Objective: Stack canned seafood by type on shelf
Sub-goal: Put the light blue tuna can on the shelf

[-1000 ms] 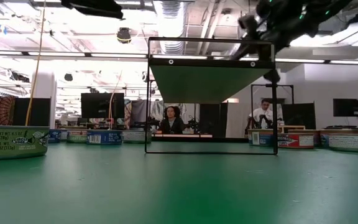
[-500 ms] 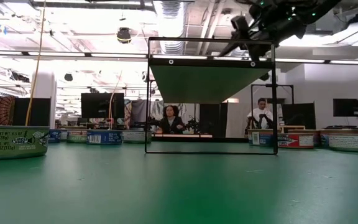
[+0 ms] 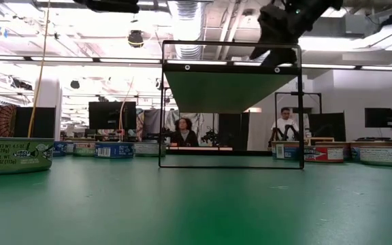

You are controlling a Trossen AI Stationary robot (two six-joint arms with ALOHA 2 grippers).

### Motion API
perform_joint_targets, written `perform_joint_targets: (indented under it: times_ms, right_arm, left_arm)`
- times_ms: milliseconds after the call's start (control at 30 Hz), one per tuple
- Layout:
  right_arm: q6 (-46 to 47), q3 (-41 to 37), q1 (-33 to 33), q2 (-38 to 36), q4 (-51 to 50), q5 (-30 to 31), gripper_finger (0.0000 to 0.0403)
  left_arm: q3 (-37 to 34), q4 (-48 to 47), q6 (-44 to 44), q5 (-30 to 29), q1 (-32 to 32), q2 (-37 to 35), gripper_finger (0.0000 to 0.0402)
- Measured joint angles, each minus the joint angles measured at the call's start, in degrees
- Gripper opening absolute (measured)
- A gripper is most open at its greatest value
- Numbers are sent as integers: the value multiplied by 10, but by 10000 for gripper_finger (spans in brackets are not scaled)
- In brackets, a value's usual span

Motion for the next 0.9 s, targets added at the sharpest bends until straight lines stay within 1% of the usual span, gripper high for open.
perform_joint_targets:
  times_ms: [100,200,433,600,733,900]
  right_arm:
    - [-55,0,32,7,10,78,306]
    - [-71,0,43,27,9,105,306]
    - [-62,0,39,86,4,111,306]
    - [-62,0,35,132,50,140,306]
    - [-61,0,21,153,99,148,306]
    - [-61,0,6,154,142,150,306]
  left_arm:
    - [0,11,10,-4,7,0,288]
    - [0,23,4,-6,10,0,288]
    - [0,17,-58,-11,10,0,288]
    - [0,18,-87,-18,10,0,288]
    - [0,17,-95,-23,10,0,288]
    - [0,17,-84,-32,10,0,288]
